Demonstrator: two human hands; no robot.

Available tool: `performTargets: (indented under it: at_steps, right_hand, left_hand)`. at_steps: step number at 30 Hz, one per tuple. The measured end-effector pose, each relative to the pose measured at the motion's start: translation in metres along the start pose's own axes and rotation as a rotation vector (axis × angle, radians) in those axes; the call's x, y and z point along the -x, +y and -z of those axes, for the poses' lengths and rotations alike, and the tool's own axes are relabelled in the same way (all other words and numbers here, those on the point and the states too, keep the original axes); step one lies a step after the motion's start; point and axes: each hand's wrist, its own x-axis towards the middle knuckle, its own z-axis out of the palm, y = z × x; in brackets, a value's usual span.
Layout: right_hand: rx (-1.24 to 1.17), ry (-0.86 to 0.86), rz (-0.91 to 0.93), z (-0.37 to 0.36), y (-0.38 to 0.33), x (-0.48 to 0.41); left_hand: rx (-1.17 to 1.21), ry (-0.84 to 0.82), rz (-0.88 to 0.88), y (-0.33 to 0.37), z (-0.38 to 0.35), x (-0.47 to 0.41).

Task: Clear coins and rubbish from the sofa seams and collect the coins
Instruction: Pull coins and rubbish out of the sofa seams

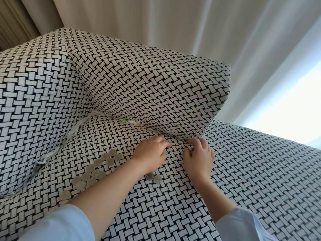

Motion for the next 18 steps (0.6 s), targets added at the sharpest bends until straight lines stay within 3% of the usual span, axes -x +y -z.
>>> performTargets:
  at_steps: [4, 10, 18]
  right_hand:
    - [0.045, -0.069, 0.021, 0.003, 0.006, -0.013]
    - [0.335, -0.095, 0.164, -0.003, 0.006, -0.009]
    - [0.209, -0.019, 0.124, -0.003, 0.007, -0.003]
  left_hand:
    - [-0.043, -0.001, 0.016, 0.003, -0.003, -0.011]
    - [-0.132, -0.02, 0.064, 0.009, -0.013, -0.03]
    - [-0.261, -0.036, 0.093, 0.008, -0.027, -0.041]
